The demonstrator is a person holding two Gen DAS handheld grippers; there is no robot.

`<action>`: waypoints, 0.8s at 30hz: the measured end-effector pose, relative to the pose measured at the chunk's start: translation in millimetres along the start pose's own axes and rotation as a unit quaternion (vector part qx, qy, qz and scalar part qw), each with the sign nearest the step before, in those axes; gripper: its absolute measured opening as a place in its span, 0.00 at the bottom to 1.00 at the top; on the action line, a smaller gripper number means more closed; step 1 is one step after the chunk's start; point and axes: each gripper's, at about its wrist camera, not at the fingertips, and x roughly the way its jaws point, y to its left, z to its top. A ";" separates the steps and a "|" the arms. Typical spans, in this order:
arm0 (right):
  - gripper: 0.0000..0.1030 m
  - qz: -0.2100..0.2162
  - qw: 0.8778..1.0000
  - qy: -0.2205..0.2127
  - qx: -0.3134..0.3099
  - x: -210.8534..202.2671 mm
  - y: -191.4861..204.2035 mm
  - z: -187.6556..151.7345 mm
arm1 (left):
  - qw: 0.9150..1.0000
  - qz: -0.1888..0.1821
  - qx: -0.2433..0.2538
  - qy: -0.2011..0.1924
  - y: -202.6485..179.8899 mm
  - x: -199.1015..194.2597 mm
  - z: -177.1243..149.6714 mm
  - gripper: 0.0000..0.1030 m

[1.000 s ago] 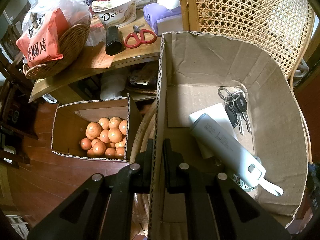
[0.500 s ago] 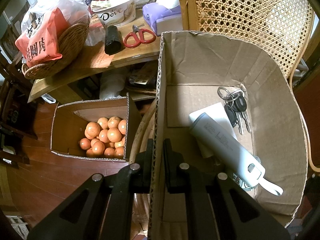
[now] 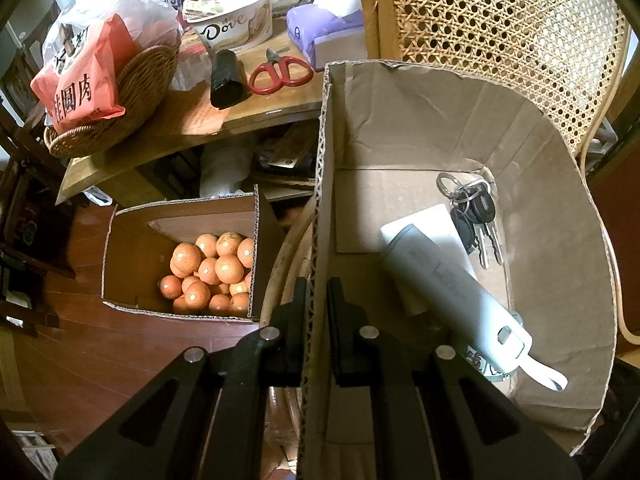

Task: Organize rigid objects
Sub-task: 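Carry the keys into the box and release them beside the other keys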

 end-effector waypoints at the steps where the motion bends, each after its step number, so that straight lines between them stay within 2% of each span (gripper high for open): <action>1: 0.17 -0.001 1.000 -0.001 -0.001 -0.8 -0.2 -0.8 | 1.000 0.000 -0.001 0.000 0.9 -0.2 0.0 0.09; 2: 0.07 -0.003 1.000 -0.003 0.001 -2.4 -1.5 -2.1 | 1.000 0.000 0.000 0.000 0.9 -0.7 0.0 0.09; 6: 0.04 -0.009 1.000 -0.010 0.010 -5.7 -5.0 -10.3 | 1.000 0.001 0.001 0.000 1.3 -0.6 0.0 0.09; 10: 0.03 -0.001 0.998 -0.015 0.061 -9.2 -17.5 -11.0 | 1.000 0.000 0.001 0.000 1.4 -0.6 -0.1 0.09; 16: 0.03 0.017 0.984 -0.066 0.164 -37.1 -51.3 -9.0 | 1.000 0.001 0.001 0.000 1.3 -0.6 0.0 0.09; 24: 0.03 0.004 0.968 -0.138 0.210 -76.6 -66.3 4.9 | 1.000 0.002 0.000 -0.001 0.7 0.1 -0.2 0.09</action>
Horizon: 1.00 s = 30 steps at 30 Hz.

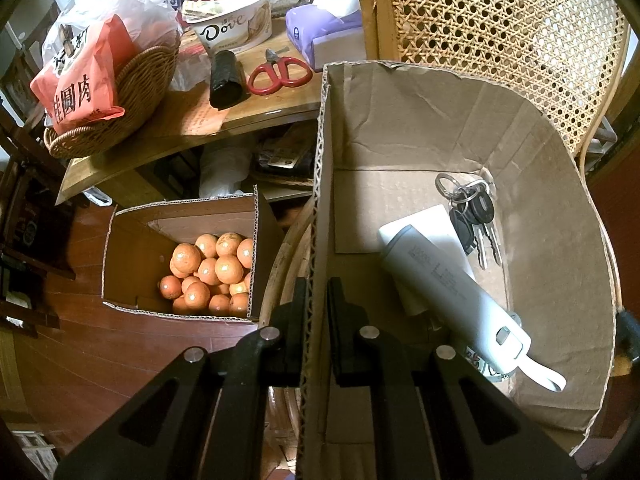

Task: Organize rigid objects
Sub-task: 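Carry the keys into the box and release them beside the other keys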

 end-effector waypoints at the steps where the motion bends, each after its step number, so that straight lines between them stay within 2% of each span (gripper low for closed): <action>1: 0.03 -0.002 1.000 -0.002 -0.001 3.4 -2.6 3.9 | 1.000 0.000 0.000 0.000 -0.1 0.2 0.0 0.09; 9: 0.03 0.002 0.999 -0.044 0.015 -4.7 -1.2 23.7 | 1.000 0.001 0.001 0.000 -1.2 1.4 0.2 0.08; 12: 0.03 0.016 0.998 -0.047 0.032 -5.5 -2.4 31.2 | 1.000 0.003 0.002 0.000 -1.8 1.6 0.1 0.08; 16: 0.03 0.012 0.998 -0.060 0.032 -7.6 2.2 39.6 | 1.000 0.004 0.003 -0.001 -2.0 1.5 -0.1 0.08; 30: 0.03 0.067 0.988 -0.137 0.040 -20.5 35.8 90.0 | 1.000 0.005 0.003 -0.001 -0.8 1.6 -0.3 0.09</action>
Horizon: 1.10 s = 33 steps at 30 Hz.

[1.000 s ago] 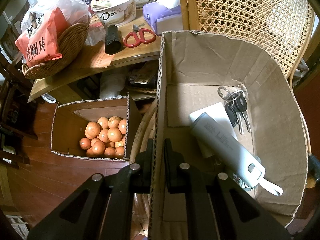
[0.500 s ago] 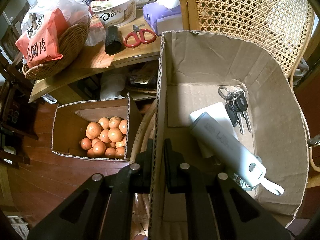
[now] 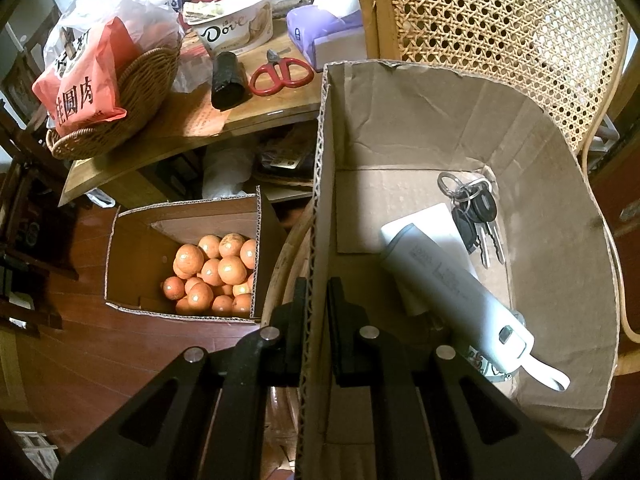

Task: Organize rigid objects
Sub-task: 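Carry the keys into the box and release them beside the other keys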

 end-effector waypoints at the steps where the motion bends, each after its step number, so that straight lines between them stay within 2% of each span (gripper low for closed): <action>1: 0.03 0.003 1.000 -0.002 0.001 0.2 2.4 2.2 | 1.000 0.000 0.000 0.000 0.1 0.2 -0.2 0.09; 7: 0.03 0.018 1.000 0.005 0.004 14.4 11.7 5.1 | 1.000 0.000 -0.002 0.000 -0.3 1.1 -0.4 0.09; 15: 0.03 -0.024 0.994 0.100 -0.026 69.8 6.1 -30.1 | 1.000 -0.001 -0.002 0.000 -0.8 0.5 -0.8 0.09; 20: 0.03 -0.041 0.990 0.132 -0.039 84.0 4.0 -40.9 | 1.000 -0.001 -0.002 0.000 -0.7 0.5 -0.9 0.09; 28: 0.04 -0.046 0.989 0.134 -0.044 83.3 0.4 -45.0 | 1.000 -0.002 -0.003 0.001 0.5 0.1 -0.9 0.09; 33: 0.05 -0.040 0.992 0.117 -0.038 63.6 -6.3 -33.8 | 1.000 -0.002 -0.003 0.001 0.1 0.1 -0.9 0.09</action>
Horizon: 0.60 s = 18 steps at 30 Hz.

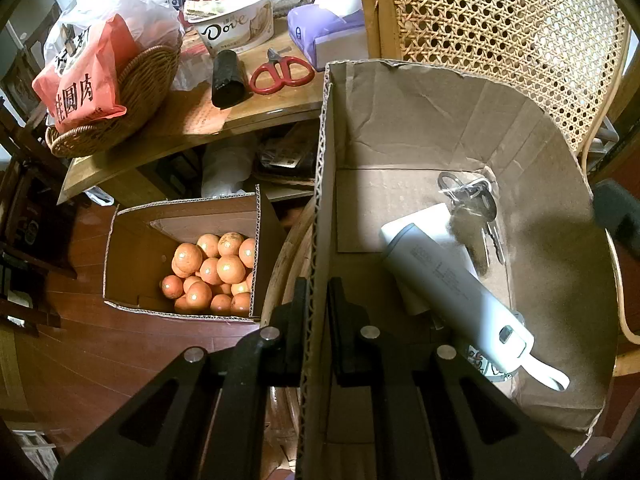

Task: Organize rigid objects
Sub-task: 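Carry the keys into the box and release them beside the other keys, then move the right gripper to the small white square charger and grasp it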

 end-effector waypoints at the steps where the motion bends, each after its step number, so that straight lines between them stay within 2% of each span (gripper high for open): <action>1: 0.06 -0.002 1.000 -0.002 -0.001 -2.9 -1.2 0.8 | 1.000 -0.001 0.000 0.001 0.4 0.2 0.0 0.09; 4: 0.18 -0.019 1.000 -0.012 -0.002 -15.7 -11.5 2.4 | 1.000 -0.002 -0.001 0.002 1.3 0.9 0.6 0.09; 6: 0.39 -0.022 0.999 -0.021 0.009 -22.0 -20.9 2.2 | 1.000 -0.001 0.000 0.002 1.2 1.2 1.1 0.09; 7: 0.45 -0.026 0.999 -0.023 0.017 -24.5 -26.3 1.8 | 1.000 -0.001 -0.001 0.002 1.4 1.1 1.1 0.09; 9: 0.62 -0.037 0.999 -0.026 0.028 -28.2 -37.0 0.4 | 1.000 -0.002 -0.001 0.002 1.4 1.2 1.1 0.09; 15: 0.78 -0.077 0.996 -0.014 0.044 -23.6 -73.0 -6.9 | 1.000 -0.002 0.000 0.002 1.3 1.2 1.2 0.09; 18: 0.82 -0.092 0.994 0.001 0.052 -15.7 -92.5 -11.2 | 1.000 -0.002 -0.001 0.002 1.3 1.1 1.3 0.09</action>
